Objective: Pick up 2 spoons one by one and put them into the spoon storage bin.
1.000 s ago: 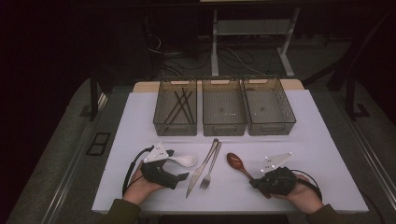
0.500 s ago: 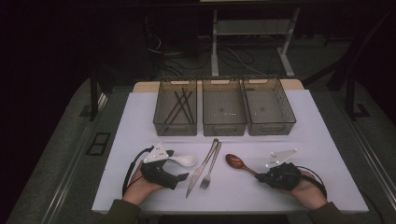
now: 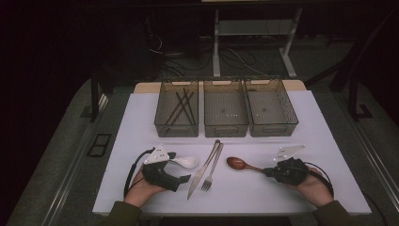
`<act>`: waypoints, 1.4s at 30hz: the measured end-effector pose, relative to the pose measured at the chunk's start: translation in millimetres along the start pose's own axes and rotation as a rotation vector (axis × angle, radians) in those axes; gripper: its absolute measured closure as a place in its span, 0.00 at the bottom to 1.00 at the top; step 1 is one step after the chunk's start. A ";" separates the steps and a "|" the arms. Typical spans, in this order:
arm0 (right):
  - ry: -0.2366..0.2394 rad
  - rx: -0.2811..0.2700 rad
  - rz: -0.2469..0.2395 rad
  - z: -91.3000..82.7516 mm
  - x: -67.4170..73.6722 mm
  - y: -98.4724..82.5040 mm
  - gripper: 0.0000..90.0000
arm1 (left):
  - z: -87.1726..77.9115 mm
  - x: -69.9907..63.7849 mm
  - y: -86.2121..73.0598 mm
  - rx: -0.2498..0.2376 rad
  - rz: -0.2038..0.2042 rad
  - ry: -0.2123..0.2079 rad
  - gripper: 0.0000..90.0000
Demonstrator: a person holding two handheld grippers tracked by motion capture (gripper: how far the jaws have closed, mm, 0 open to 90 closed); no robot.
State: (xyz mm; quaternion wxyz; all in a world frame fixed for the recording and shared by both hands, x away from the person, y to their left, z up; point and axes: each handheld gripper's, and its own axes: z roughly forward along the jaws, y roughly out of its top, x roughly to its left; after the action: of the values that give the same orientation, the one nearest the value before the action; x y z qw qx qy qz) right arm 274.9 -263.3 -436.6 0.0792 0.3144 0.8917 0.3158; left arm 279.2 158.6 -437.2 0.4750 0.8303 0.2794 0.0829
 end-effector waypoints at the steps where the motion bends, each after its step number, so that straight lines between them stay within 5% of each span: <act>1: 0.000 0.000 0.001 0.1 -1.5 0.2 0.99 | 0.0 -0.1 0.0 0.000 0.000 0.000 0.00; 6: -0.003 -0.006 0.017 0.2 -6.6 -0.2 0.99 | -0.1 -0.3 0.2 -0.001 0.001 0.001 0.00; 14: 0.100 -0.101 0.074 -8.5 -9.5 2.4 0.67 | 0.4 -0.6 0.2 0.001 0.002 -0.001 0.00; 22: 0.145 -0.093 0.077 -3.1 -8.4 15.3 0.50 | 1.5 -2.1 0.8 0.003 0.005 -0.003 0.00; 42: 0.147 -0.120 0.053 19.7 -7.8 54.4 0.35 | 3.3 -0.7 2.0 0.002 0.007 -0.009 0.00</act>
State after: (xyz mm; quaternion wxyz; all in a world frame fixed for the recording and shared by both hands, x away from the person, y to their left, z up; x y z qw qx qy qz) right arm 315.5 -225.1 -419.2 0.0241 0.3085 0.8660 0.3929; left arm 280.8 154.9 -437.2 0.4751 0.8321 0.2746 0.0805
